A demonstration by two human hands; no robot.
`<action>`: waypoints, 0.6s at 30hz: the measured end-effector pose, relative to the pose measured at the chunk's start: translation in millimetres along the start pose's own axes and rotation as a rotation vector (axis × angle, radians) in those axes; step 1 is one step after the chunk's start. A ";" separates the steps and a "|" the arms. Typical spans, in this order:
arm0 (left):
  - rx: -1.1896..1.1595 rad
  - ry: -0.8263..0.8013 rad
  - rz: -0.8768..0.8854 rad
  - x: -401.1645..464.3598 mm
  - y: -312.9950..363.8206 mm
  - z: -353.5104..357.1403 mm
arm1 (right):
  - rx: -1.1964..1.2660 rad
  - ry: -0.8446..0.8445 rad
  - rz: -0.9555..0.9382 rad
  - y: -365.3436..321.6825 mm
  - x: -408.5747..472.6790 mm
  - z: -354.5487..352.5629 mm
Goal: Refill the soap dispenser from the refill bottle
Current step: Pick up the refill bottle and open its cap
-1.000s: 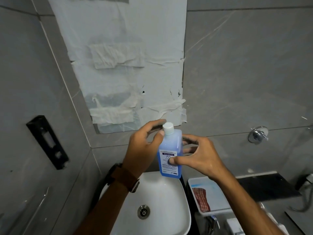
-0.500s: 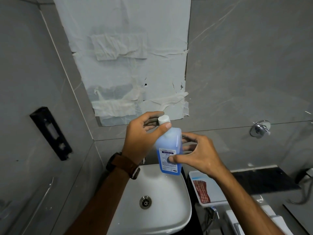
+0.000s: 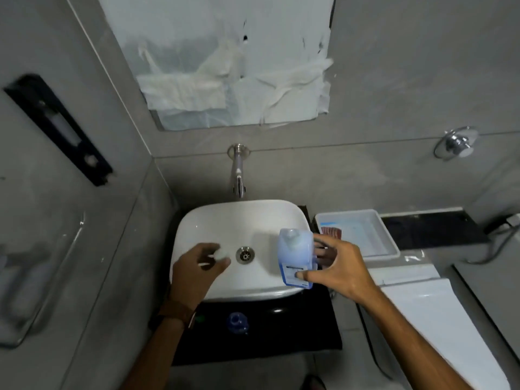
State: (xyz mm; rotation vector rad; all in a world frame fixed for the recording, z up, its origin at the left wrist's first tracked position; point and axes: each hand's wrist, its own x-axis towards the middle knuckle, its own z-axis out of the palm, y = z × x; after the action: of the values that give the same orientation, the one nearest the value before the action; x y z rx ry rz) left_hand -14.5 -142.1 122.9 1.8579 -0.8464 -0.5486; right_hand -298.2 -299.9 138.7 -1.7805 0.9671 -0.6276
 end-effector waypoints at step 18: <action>0.532 -0.199 -0.406 -71.0 -190.8 60.9 | 0.075 -0.057 0.285 172.2 -71.2 85.2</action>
State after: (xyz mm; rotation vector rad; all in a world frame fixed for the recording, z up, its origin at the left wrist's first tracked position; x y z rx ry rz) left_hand -43.4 -72.4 -75.8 2.5227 -0.7963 -0.8295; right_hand -329.0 -232.6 -52.3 -1.5498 1.1177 -0.4250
